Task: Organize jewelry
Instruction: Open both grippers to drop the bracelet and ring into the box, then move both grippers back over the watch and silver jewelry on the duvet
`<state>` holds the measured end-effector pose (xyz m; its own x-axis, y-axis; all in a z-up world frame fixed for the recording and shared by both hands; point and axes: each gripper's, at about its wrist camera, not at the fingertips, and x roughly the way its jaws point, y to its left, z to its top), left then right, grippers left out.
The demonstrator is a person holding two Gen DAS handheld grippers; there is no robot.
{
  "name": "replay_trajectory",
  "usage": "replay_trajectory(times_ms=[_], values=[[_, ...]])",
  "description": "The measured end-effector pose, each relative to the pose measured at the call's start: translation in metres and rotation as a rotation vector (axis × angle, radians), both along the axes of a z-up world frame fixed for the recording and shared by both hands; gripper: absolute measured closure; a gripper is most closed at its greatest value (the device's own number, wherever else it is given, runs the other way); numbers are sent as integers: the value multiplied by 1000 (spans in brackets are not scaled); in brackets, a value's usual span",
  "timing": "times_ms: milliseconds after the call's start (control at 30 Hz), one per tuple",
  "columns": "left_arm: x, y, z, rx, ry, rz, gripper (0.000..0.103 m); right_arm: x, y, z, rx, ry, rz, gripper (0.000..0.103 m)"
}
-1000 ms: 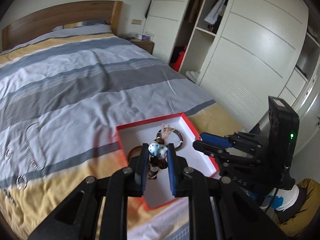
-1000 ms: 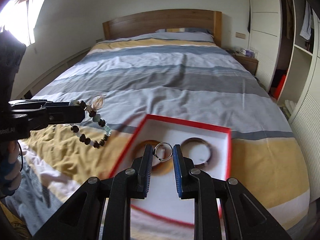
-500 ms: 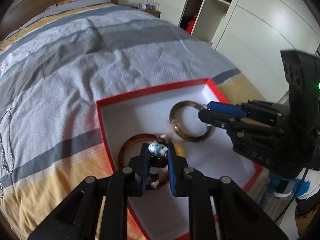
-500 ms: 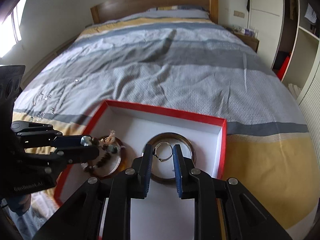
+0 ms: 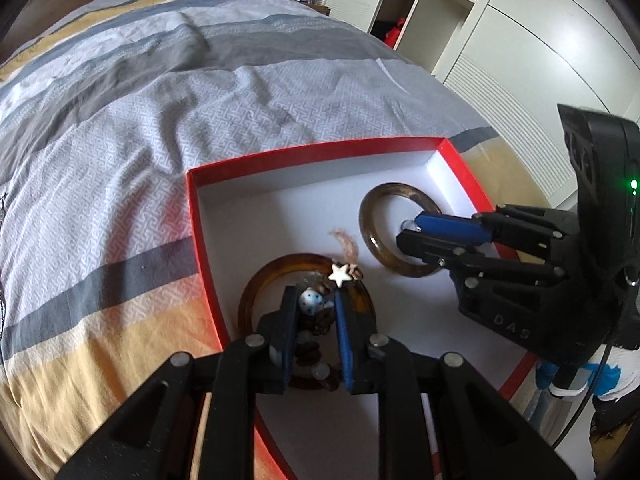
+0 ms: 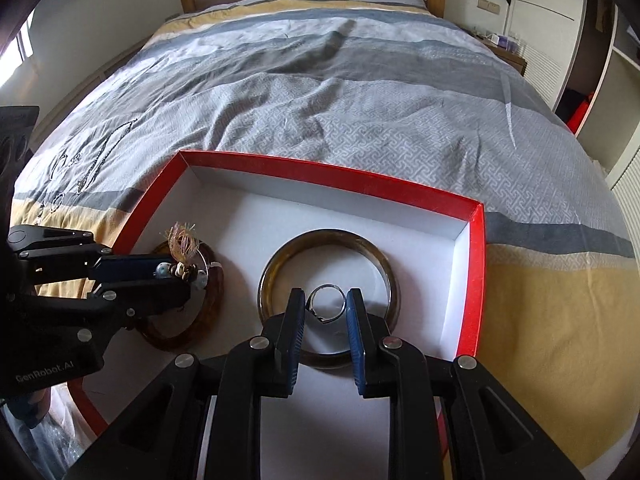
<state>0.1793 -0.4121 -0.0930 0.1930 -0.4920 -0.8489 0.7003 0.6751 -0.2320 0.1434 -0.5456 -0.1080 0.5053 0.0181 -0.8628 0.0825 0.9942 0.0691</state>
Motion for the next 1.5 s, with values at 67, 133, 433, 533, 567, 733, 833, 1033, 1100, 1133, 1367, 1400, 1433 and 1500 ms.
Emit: replay_trajectory(times_ms=[67,133,433,533,567,733,833,1033,1100,1133,1367,1400,1433,1500], values=[[2,-3,1,5,7,0,84,0,2,1,-8,6,0,80],[3,-3,2,2,27,2,81,0,3,3,-17,7,-1,78],[3,14,41,-58,23,43,67,-40,-12,56,-27,-93,-103,70],[-6,29,75,-96,-20,52,67,-61,-13,80,-37,-124,-133,70],[-9,34,84,-107,-35,55,67,-69,-12,88,-41,-135,-139,70],[-29,70,145,-153,-136,69,67,-109,-1,137,-57,-207,-169,67],[-45,106,183,-154,-209,89,67,-131,14,167,-69,-259,-172,66],[-75,181,239,-123,-338,142,63,-169,55,221,-98,-360,-144,63],[-86,210,256,-120,-374,169,61,-180,73,239,-110,-393,-127,61],[-92,223,264,-119,-389,184,61,-185,82,247,-114,-405,-119,61],[-128,309,296,-112,-467,293,57,-210,134,276,-111,-465,-58,56],[-131,321,298,-112,-471,310,57,-212,141,278,-112,-471,-49,56],[-134,334,299,-113,-473,332,57,-215,149,281,-113,-478,-34,56],[-140,354,302,-122,-475,363,56,-220,162,286,-116,-491,-17,56]])
